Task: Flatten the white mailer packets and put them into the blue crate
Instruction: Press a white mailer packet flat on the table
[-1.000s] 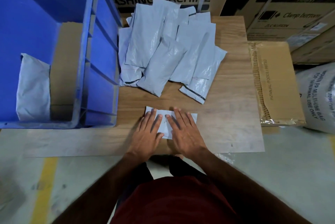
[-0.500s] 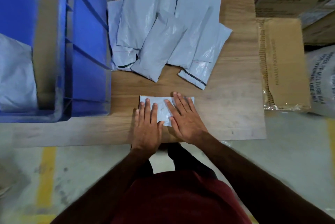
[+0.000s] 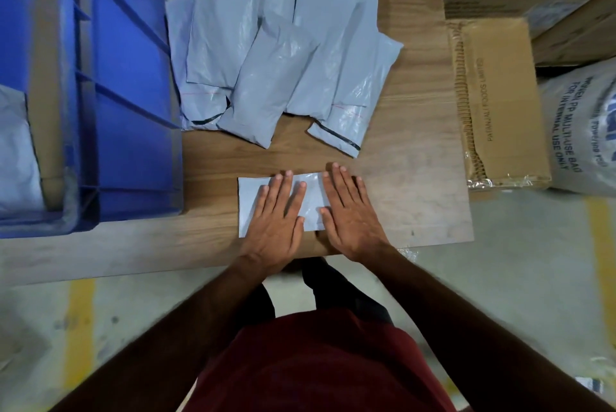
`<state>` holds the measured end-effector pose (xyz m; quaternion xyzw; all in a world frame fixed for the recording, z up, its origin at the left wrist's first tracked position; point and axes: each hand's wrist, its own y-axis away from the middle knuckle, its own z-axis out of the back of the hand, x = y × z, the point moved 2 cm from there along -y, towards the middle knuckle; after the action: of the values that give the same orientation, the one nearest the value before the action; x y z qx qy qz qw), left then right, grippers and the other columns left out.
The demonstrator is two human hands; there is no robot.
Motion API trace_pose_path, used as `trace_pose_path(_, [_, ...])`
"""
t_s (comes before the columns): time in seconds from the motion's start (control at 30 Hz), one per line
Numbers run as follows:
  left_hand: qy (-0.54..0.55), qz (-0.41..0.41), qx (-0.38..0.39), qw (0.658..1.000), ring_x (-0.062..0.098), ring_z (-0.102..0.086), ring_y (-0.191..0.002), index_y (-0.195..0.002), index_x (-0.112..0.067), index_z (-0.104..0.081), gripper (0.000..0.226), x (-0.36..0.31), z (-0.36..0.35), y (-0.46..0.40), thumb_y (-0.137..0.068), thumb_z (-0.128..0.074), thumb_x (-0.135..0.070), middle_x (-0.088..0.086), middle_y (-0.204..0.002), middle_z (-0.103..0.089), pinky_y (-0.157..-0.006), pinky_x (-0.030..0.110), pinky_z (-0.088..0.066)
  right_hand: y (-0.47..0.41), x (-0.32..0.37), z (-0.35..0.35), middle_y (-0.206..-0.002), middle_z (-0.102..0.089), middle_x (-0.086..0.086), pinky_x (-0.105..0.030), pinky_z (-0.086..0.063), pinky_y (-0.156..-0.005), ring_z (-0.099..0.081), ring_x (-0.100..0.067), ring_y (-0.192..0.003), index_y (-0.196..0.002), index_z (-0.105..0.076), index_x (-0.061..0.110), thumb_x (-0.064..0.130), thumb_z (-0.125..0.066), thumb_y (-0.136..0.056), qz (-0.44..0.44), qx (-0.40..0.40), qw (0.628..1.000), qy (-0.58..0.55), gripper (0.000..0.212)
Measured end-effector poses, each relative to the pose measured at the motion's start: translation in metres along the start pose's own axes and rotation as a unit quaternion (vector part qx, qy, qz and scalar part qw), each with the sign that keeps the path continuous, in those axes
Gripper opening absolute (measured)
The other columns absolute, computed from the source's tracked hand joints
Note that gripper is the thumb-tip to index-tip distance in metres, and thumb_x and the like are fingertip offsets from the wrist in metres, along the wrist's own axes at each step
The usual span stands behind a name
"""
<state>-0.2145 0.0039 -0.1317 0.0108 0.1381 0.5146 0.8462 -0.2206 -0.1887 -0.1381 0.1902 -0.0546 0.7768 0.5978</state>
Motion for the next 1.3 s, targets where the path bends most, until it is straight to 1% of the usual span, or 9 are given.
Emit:
trace_pose_path(0.2, [0.005, -0.014, 0.021, 1.0, 0.03, 0.001, -0.157, -0.163, -0.014, -0.013, 0.068, -0.004, -0.005, -0.005, -0.101, -0.03, -0.036, 0.012, -0.17, -0.002, -0.125, 0.053, -0.013, 0.009, -0.004, -0.005, -0.17, -0.004, -0.014, -0.052, -0.013, -0.125, 0.0, -0.026, -0.158, -0.162, -0.012, 0.009, 0.038, -0.028, -0.104, -0.014, 0.006, 1.0, 0.0, 0.067])
trace_pose_path(0.27, [0.013, -0.014, 0.003, 1.0, 0.03, 0.0, -0.157, -0.162, -0.011, -0.015, 0.067, -0.004, 0.0, -0.004, -0.102, -0.029, -0.036, 0.013, -0.17, -0.003, -0.125, 0.054, -0.014, 0.007, 0.002, -0.001, -0.169, -0.007, -0.016, -0.053, -0.014, -0.125, -0.002, -0.027, -0.158, -0.161, -0.016, 0.006, 0.035, -0.03, -0.103, -0.016, -0.008, 1.0, -0.008, 0.067])
trace_pose_path(0.43, [-0.009, 0.049, -0.019, 0.999, 0.034, -0.008, -0.156, -0.161, -0.008, -0.019, 0.066, 0.026, 0.003, -0.002, -0.103, -0.029, -0.037, 0.02, -0.168, -0.01, -0.124, 0.056, -0.012, -0.006, 0.027, -0.003, -0.168, -0.013, -0.018, -0.053, -0.012, -0.126, -0.005, -0.028, -0.157, -0.159, -0.024, 0.001, 0.029, -0.035, -0.099, 0.007, -0.035, 0.999, -0.02, 0.068])
trace_pose_path(0.7, [-0.01, 0.057, -0.003, 0.998, 0.032, -0.006, -0.157, -0.162, -0.012, -0.018, 0.065, 0.031, -0.002, -0.002, -0.104, -0.025, -0.042, 0.018, -0.169, -0.007, -0.126, 0.053, -0.011, -0.012, 0.036, -0.011, -0.168, -0.015, -0.018, -0.055, -0.015, -0.124, -0.007, -0.028, -0.157, -0.159, -0.026, 0.003, 0.031, -0.036, -0.097, -0.003, -0.027, 1.0, 0.0, 0.069])
trace_pose_path(0.8, [-0.01, 0.071, -0.011, 0.997, 0.034, -0.002, -0.157, -0.162, -0.007, -0.014, 0.066, 0.038, 0.001, 0.006, -0.105, -0.02, -0.041, 0.022, -0.168, -0.003, -0.126, 0.053, -0.009, -0.015, 0.048, -0.012, -0.168, -0.012, -0.019, -0.053, -0.011, -0.126, -0.005, -0.029, -0.157, -0.16, -0.025, 0.005, 0.029, -0.039, -0.099, 0.028, -0.023, 0.999, 0.012, 0.067])
trace_pose_path(0.9, [0.011, 0.074, 0.0, 0.997, 0.033, -0.005, -0.157, -0.162, -0.011, -0.016, 0.065, 0.046, -0.002, 0.014, -0.105, -0.015, -0.043, 0.017, -0.169, -0.006, -0.125, 0.054, -0.013, -0.016, 0.051, -0.019, -0.168, -0.014, -0.018, -0.053, -0.012, -0.125, -0.008, -0.029, -0.157, -0.159, -0.028, 0.008, 0.03, -0.042, -0.1, 0.049, -0.014, 0.998, 0.034, 0.065])
trace_pose_path(1.0, [0.013, 0.067, 0.004, 0.998, 0.031, -0.003, -0.157, -0.162, -0.012, -0.013, 0.064, 0.048, -0.003, 0.014, -0.106, -0.016, -0.042, 0.016, -0.17, -0.003, -0.126, 0.051, -0.011, -0.019, 0.056, -0.017, -0.168, -0.011, -0.02, -0.055, -0.009, -0.125, -0.006, -0.031, -0.157, -0.159, -0.027, 0.008, 0.031, -0.043, -0.097, 0.03, -0.003, 0.999, 0.035, 0.069])
trace_pose_path(1.1, [0.017, 0.066, 0.0, 0.998, 0.03, 0.0, -0.157, -0.162, -0.009, -0.011, 0.064, 0.058, -0.001, 0.019, -0.106, -0.021, -0.038, 0.017, -0.169, 0.0, -0.126, 0.05, -0.01, -0.023, 0.069, -0.016, -0.168, -0.009, -0.02, -0.053, -0.006, -0.126, -0.002, -0.03, -0.157, -0.161, -0.021, 0.009, 0.032, -0.039, -0.097, 0.068, 0.006, 0.997, 0.04, 0.071])
trace_pose_path(1.3, [0.009, 0.027, 0.029, 0.999, 0.03, 0.002, -0.157, -0.162, -0.007, -0.009, 0.07, 0.07, 0.007, 0.022, -0.103, -0.028, -0.04, 0.015, -0.17, 0.002, -0.125, 0.054, -0.012, -0.026, 0.076, -0.021, -0.169, -0.011, -0.016, -0.052, -0.01, -0.126, -0.007, -0.028, -0.157, -0.162, -0.019, 0.011, 0.033, -0.035, -0.099, 0.068, 0.03, 0.996, 0.046, 0.068])
